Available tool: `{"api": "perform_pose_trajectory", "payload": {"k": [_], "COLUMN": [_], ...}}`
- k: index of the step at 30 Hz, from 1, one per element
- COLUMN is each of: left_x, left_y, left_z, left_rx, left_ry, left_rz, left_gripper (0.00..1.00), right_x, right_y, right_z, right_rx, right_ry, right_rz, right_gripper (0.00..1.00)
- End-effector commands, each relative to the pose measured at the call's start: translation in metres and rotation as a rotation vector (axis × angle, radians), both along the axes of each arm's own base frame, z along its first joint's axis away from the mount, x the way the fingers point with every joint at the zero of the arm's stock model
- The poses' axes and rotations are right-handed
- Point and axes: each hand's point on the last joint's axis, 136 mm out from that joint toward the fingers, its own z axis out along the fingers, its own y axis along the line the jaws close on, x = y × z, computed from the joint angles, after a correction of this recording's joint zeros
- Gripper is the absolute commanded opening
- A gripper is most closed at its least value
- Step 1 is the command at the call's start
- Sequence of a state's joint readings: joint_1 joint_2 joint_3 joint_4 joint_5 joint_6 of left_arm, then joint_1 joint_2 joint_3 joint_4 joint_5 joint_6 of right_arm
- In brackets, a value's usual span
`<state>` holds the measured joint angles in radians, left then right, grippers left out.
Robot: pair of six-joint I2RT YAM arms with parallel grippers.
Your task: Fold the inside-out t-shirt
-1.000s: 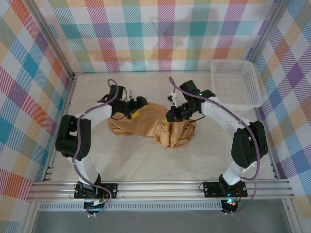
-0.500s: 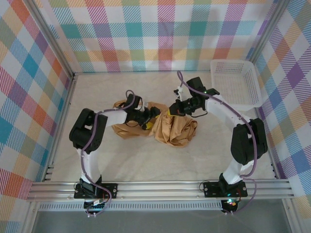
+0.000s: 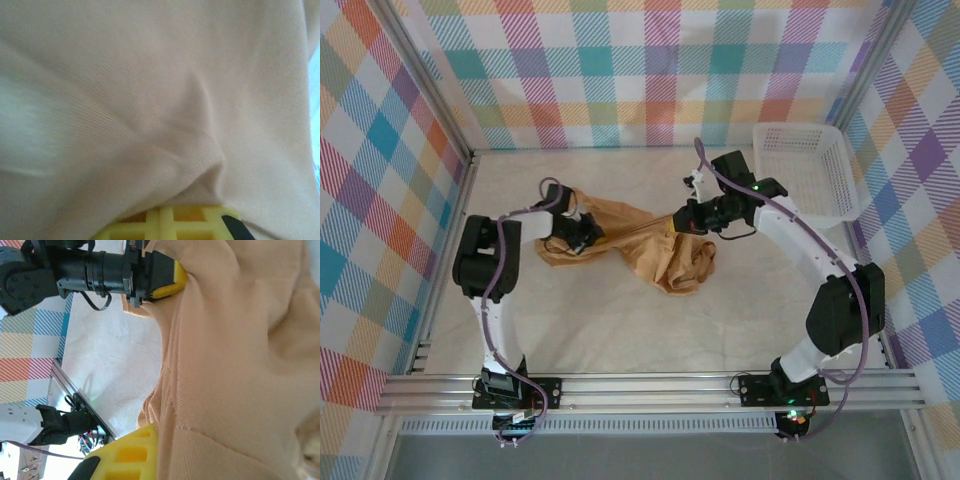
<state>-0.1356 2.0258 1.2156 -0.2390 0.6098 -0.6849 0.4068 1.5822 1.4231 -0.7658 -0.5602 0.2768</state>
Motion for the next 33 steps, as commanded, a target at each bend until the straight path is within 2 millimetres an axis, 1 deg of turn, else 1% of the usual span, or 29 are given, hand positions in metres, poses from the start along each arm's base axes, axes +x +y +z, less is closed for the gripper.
{"api": "perform_pose_trajectory", "payload": {"k": [1, 3, 4, 5, 8, 9, 11, 12, 13, 14, 16, 18, 19, 21, 22, 24, 26, 28, 30, 32, 33], "left_x": [-0.041, -0.042, -0.040, -0.040, -0.037, -0.035, -0.031, -0.029, -0.027, -0.027, -0.027, -0.031, -0.033, -0.040, -0.044, -0.051, -0.060, -0.070, -0.076, -0.079, -0.079], "left_y": [0.084, 0.100, 0.101, 0.099, 0.084, 0.078, 0.064, 0.058, 0.050, 0.046, 0.039, 0.039, 0.040, 0.040, 0.038, 0.028, 0.011, -0.010, -0.033, -0.051, -0.056], "left_z": [-0.056, -0.051, -0.047, -0.045, -0.034, -0.028, -0.016, -0.007, 0.000, 0.007, 0.022, 0.035, 0.043, 0.057, 0.064, 0.076, 0.082, 0.084, 0.083, 0.082, 0.081], "left_rx": [0.265, 0.298, 0.286, 0.278, 0.253, 0.252, 0.254, 0.258, 0.263, 0.272, 0.307, 0.364, 0.408, 0.472, 0.495, 0.512, 0.478, 0.397, 0.317, 0.264, 0.243], "left_ry": [0.229, 0.232, 0.218, 0.210, 0.174, 0.157, 0.116, 0.086, 0.064, 0.046, 0.018, -0.002, -0.018, -0.046, -0.062, -0.094, -0.115, -0.123, -0.130, -0.136, -0.137], "left_rz": [0.122, 0.155, 0.161, 0.163, 0.146, 0.133, 0.105, 0.091, 0.072, 0.058, 0.018, -0.006, -0.017, -0.037, -0.051, -0.077, -0.109, -0.136, -0.162, -0.174, -0.173], "left_gripper": [0.00, 0.00, 0.00, 0.00, 0.00, 0.00, 0.00, 0.00, 0.00, 0.00, 0.00, 0.00, 0.03, 0.08, 0.10, 0.13, 0.14, 0.15, 0.15, 0.17, 0.18], "right_x": [-0.002, -0.001, 0.000, -0.001, -0.001, -0.002, -0.003, -0.003, -0.002, -0.001, 0.004, 0.010, 0.014, 0.017, 0.019, 0.021, 0.023, 0.030, 0.039, 0.043, 0.043], "right_y": [-0.022, -0.035, -0.040, -0.040, -0.025, -0.016, 0.000, 0.006, 0.007, 0.005, -0.006, -0.017, -0.021, -0.018, -0.014, 0.002, 0.022, 0.037, 0.049, 0.059, 0.063], "right_z": [0.038, 0.033, 0.029, 0.025, 0.010, 0.005, 0.000, -0.001, -0.004, -0.007, -0.014, -0.020, -0.024, -0.031, -0.037, -0.053, -0.070, -0.092, -0.108, -0.124, -0.129], "right_rx": [-0.025, -0.087, -0.126, -0.135, -0.085, -0.056, 0.010, 0.046, 0.054, 0.039, -0.018, -0.045, -0.059, -0.060, -0.056, -0.065, -0.079, -0.098, -0.094, -0.092, -0.093], "right_ry": [-0.045, -0.014, 0.002, 0.025, 0.107, 0.126, 0.157, 0.173, 0.184, 0.185, 0.179, 0.181, 0.180, 0.186, 0.200, 0.217, 0.247, 0.289, 0.316, 0.351, 0.363], "right_rz": [-0.053, -0.088, -0.105, -0.104, -0.092, -0.078, -0.060, -0.054, -0.064, -0.074, -0.114, -0.156, -0.174, -0.175, -0.170, -0.139, -0.102, -0.098, -0.112, -0.132, -0.137], "right_gripper": [0.00, 0.00, 0.00, 0.00, 0.05, 0.09, 0.32, 0.41, 0.44, 0.46, 0.48, 0.45, 0.42, 0.40, 0.39, 0.40, 0.41, 0.42, 0.42, 0.40, 0.39]}}
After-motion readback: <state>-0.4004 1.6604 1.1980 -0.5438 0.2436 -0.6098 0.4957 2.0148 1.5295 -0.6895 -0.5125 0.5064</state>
